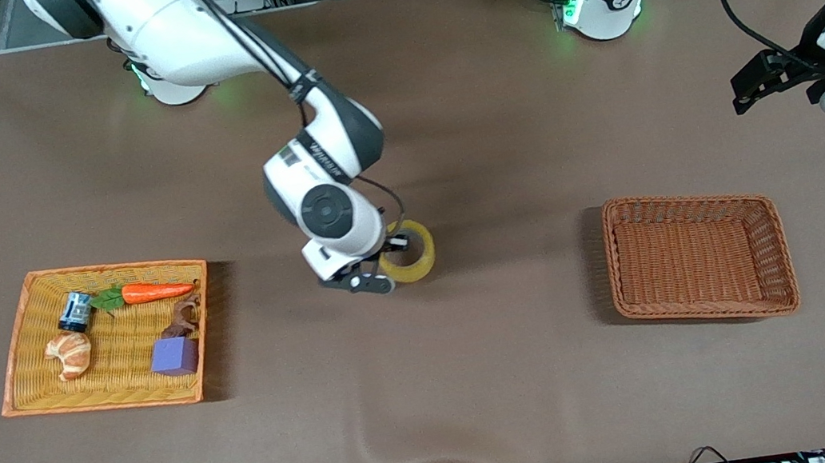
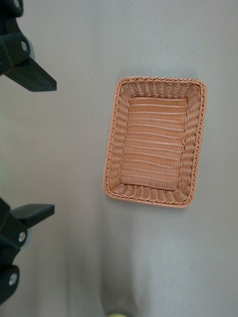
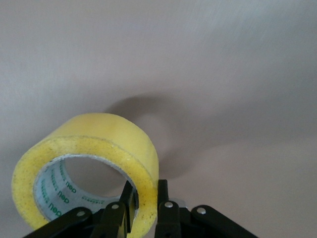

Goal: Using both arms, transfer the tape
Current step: 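Carry the tape to mid-table with the right gripper while the left gripper approaches, then lower the tape onto the table and open the right gripper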

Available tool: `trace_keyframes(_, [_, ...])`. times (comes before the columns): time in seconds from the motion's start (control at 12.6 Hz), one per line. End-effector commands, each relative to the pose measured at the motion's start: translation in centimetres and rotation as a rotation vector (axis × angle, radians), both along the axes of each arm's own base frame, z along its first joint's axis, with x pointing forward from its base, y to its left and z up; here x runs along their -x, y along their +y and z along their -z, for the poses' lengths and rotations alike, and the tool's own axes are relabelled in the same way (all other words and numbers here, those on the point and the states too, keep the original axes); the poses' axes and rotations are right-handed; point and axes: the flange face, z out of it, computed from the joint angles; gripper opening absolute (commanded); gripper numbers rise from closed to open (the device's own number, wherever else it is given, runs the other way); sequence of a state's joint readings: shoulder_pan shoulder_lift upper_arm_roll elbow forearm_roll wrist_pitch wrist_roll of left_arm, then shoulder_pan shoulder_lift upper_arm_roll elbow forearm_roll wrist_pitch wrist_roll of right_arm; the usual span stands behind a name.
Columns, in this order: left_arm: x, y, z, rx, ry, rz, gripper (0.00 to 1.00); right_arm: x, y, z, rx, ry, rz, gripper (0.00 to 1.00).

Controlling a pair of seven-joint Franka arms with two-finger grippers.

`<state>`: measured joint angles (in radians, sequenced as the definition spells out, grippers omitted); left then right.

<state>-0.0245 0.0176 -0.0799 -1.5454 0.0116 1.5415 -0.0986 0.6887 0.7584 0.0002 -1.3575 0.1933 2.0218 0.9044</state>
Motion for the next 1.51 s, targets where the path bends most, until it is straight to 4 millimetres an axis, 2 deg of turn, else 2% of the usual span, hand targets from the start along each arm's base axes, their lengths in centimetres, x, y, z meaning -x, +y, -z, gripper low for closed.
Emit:
trace_keyframes(0.0, [-0.9, -0.6, 1.4, 0.0, 0.018, 0.003, 1.0, 2.3, 4.2, 0.1, -0.029, -0.015, 0.135, 0.0])
trace_keyframes(0.08, [-1.4, -1.0, 2.2, 0.002, 0.022, 0.008, 1.0, 2.8, 5.6, 0.5, -0.077, -0.014, 0.238, 0.0])
trace_keyframes(0.24, [-2.3, -2.4, 4.9, 0.055, -0.001, -0.008, 1.0, 5.2, 8.3, 1.6, -0.095, -0.008, 0.284, 0.0])
trace_keyframes(0.48, [-3.3, -5.8, 8.7, 0.072, -0.018, -0.045, 1.0, 5.6, 9.3, 1.5, -0.114, -0.016, 0.376, 0.0])
trace_keyframes(0.56, [-3.6, -6.8, 9.5, 0.076, -0.022, -0.043, 1.0, 6.6, 10.4, 1.5, -0.127, -0.023, 0.38, 0.0])
trace_keyframes(0.72, [-4.0, -8.9, 11.3, 0.083, -0.016, -0.041, 1.0, 7.3, 11.0, 1.9, -0.125, -0.024, 0.385, 0.0])
trace_keyframes(0.8, [-4.2, -9.6, 12.1, 0.084, -0.01, -0.043, 1.0, 7.3, 11.0, 1.9, -0.124, -0.023, 0.384, 0.13])
trace_keyframes(0.88, [-4.3, -10.2, 12.6, 0.083, -0.007, -0.04, 1.0, 7.1, 10.9, 1.9, -0.126, -0.023, 0.387, 0.38])
trace_keyframes(0.96, [-4.4, -10.6, 13.2, 0.083, 0.001, -0.038, 1.0, 7.2, 11.0, 1.8, -0.127, -0.023, 0.387, 0.68])
trace_keyframes(1.03, [-4.4, -10.9, 13.7, 0.083, 0.006, -0.032, 1.0, 7.2, 11.0, 1.7, -0.128, -0.024, 0.39, 0.9])
trace_keyframes(1.11, [-4.5, -11.0, 14.0, 0.083, 0.012, -0.032, 1.0, 6.8, 10.7, 1.7, -0.125, -0.021, 0.415, 1.0])
trace_keyframes(1.27, [-4.5, -11.8, 15.0, 0.083, 0.022, -0.019, 1.0, 6.2, 10.2, 1.3, -0.125, -0.022, 0.442, 1.0])
trace_keyframes(1.43, [-4.4, -13.6, 17.0, 0.087, 0.01, -0.037, 1.0, 5.0, 9.2, 0.5, -0.133, -0.029, 0.452, 1.0])
